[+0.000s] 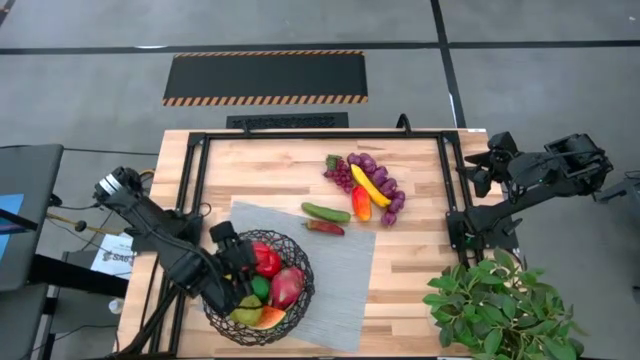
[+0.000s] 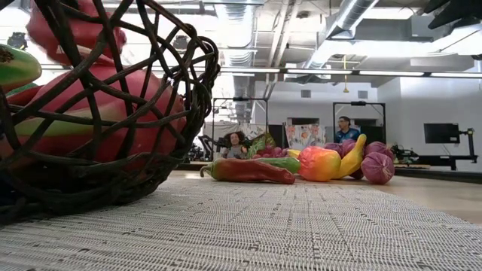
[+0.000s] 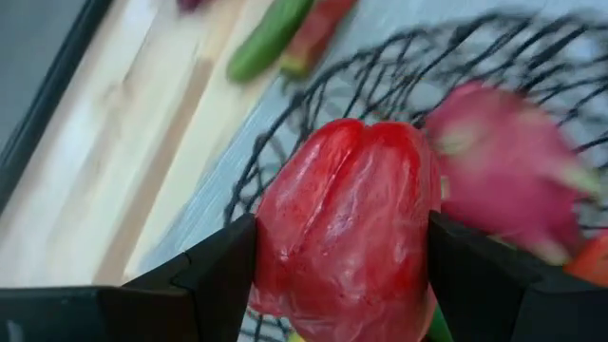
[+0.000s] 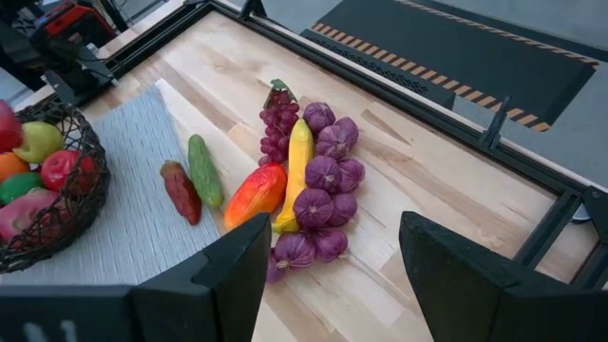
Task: Build produce basket
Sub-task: Put the red bell pepper into the mesh basket, then put the orange mango into the mesh basket
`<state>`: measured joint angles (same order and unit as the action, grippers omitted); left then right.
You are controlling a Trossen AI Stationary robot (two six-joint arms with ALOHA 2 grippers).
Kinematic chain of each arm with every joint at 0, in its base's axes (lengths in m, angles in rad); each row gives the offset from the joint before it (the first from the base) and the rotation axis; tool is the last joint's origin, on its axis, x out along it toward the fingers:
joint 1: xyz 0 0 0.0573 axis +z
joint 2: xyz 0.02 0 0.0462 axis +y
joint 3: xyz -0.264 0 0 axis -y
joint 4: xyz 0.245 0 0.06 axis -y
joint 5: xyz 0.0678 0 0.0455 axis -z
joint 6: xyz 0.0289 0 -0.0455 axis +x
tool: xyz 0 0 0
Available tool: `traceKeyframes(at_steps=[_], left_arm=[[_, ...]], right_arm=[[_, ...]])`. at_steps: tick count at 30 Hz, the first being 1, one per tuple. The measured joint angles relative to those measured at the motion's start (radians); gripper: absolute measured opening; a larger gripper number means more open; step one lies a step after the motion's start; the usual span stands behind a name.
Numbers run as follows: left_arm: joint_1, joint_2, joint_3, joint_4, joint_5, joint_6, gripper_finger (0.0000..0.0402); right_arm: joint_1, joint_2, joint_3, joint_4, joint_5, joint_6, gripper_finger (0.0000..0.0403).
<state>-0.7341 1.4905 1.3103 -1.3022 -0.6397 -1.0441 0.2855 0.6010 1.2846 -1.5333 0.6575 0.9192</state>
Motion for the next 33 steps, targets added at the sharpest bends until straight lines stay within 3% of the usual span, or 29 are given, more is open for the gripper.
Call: traceKeyframes(at_steps=[7, 17, 27, 33], left_arm=[[0.018, 0.000, -0.127, 0.008, -0.042, -0.096, 0.0255], [0.021, 0.000, -0.185, 0.071, 0.031, -0.077, 0.0256], [0.028, 0.000, -0.185, 0.059, 0.035, -0.064, 0.0329], [0.028, 0.000, -0.178, 0.059, 0.087, -0.065, 0.0341]], right_arm=[[0.000, 0.000, 0.000, 0.000, 0.000, 0.000, 0.0255], [0.000, 0.000, 0.000, 0.000, -0.001, 0.015, 0.0255], [0.000, 0.000, 0.000, 0.000, -0.002, 0.016, 0.0255], [0.000, 0.000, 0.000, 0.000, -0.003, 0.016, 0.0255]])
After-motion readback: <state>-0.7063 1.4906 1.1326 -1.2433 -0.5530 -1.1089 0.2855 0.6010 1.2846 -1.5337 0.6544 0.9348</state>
